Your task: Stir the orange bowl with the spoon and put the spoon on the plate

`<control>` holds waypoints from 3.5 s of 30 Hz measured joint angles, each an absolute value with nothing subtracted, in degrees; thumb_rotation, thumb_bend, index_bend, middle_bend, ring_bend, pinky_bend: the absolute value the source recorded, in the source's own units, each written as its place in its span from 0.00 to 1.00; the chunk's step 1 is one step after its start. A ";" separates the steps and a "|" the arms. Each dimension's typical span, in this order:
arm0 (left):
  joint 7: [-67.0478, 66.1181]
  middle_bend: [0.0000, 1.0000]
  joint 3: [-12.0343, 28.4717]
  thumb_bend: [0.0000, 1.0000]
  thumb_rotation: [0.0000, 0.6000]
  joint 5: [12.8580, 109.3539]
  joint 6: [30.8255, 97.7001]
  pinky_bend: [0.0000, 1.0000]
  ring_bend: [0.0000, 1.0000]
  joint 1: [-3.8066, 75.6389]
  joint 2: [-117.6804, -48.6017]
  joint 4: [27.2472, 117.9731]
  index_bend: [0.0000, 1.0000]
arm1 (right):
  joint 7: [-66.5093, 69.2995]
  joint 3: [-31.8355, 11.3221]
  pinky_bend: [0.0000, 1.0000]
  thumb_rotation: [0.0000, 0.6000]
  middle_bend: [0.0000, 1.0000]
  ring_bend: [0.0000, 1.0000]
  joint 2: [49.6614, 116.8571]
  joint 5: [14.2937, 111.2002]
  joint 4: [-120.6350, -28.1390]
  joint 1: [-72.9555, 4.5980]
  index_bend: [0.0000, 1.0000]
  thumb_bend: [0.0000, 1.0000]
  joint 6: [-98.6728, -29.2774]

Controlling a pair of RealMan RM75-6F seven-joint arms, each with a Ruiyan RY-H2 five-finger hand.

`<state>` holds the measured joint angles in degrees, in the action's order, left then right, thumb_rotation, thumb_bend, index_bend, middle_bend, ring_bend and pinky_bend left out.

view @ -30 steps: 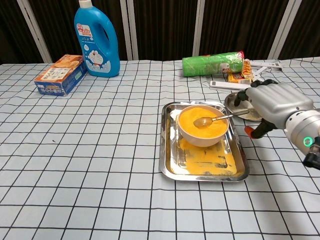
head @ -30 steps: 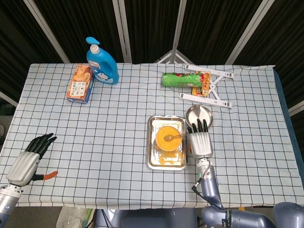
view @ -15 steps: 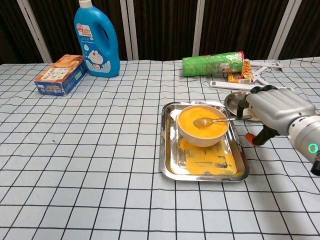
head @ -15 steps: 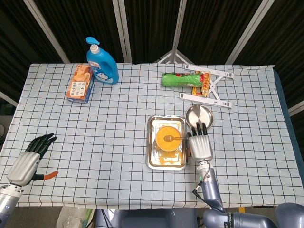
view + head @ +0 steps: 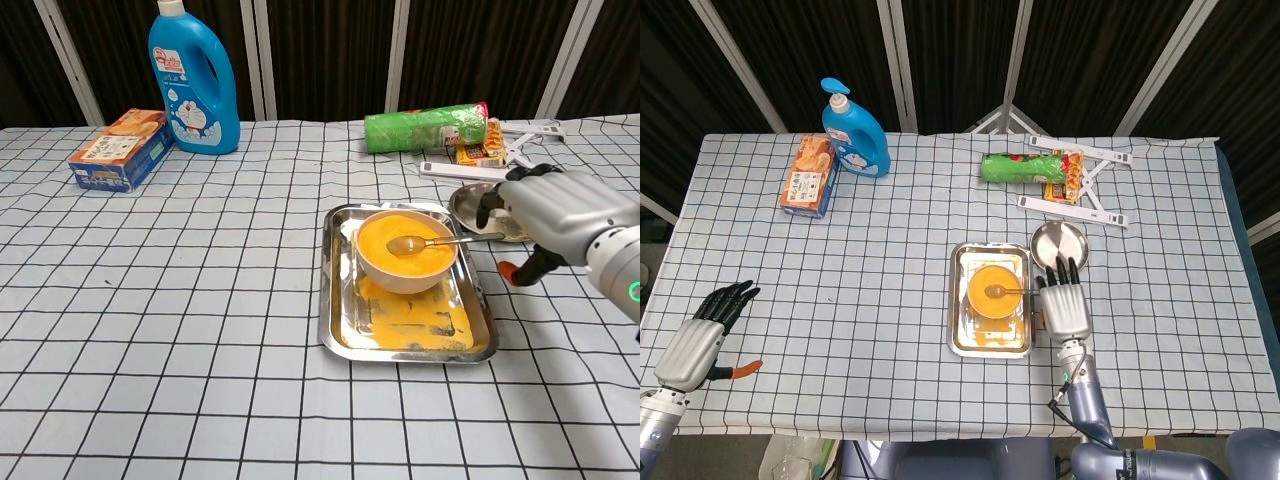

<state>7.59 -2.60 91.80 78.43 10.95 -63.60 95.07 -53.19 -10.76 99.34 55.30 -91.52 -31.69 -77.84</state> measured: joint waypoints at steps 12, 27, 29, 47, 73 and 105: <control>7.34 0.00 -2.58 0.00 1.00 91.89 78.61 0.00 0.00 10.89 -63.66 95.07 0.00 | -52.35 -11.42 0.00 1.00 0.35 0.08 97.35 57.55 -93.37 -32.94 0.38 0.43 -77.14; 7.75 0.00 -2.55 0.00 1.00 91.88 78.62 0.00 0.00 10.91 -63.62 95.01 0.00 | -53.13 -11.42 0.00 1.00 0.43 0.17 99.77 56.99 -90.02 -34.15 0.48 0.43 -76.33; 7.83 0.00 -2.55 0.00 1.00 91.84 78.54 0.00 0.00 10.93 -63.59 94.99 0.00 | -53.08 -11.72 0.00 1.00 0.44 0.17 100.03 57.00 -89.28 -34.33 0.48 0.43 -76.44; 7.78 0.00 -2.61 0.00 1.00 91.88 78.43 0.00 0.00 10.97 -63.53 95.09 0.00 | -53.01 -11.48 0.00 1.00 0.44 0.17 101.34 56.65 -87.74 -34.61 0.48 0.43 -76.33; 7.66 0.00 -2.59 0.00 1.00 91.66 78.19 0.00 0.00 11.02 -63.51 95.16 0.00 | -52.02 -12.37 0.00 1.00 0.44 0.17 102.42 55.82 -86.36 -35.00 0.53 0.43 -76.05; 7.74 0.00 -2.54 0.00 1.00 91.62 78.20 0.00 0.00 11.04 -63.52 95.15 0.00 | -52.41 -12.59 0.00 1.00 0.46 0.21 102.80 54.78 -86.95 -35.37 0.56 0.49 -76.14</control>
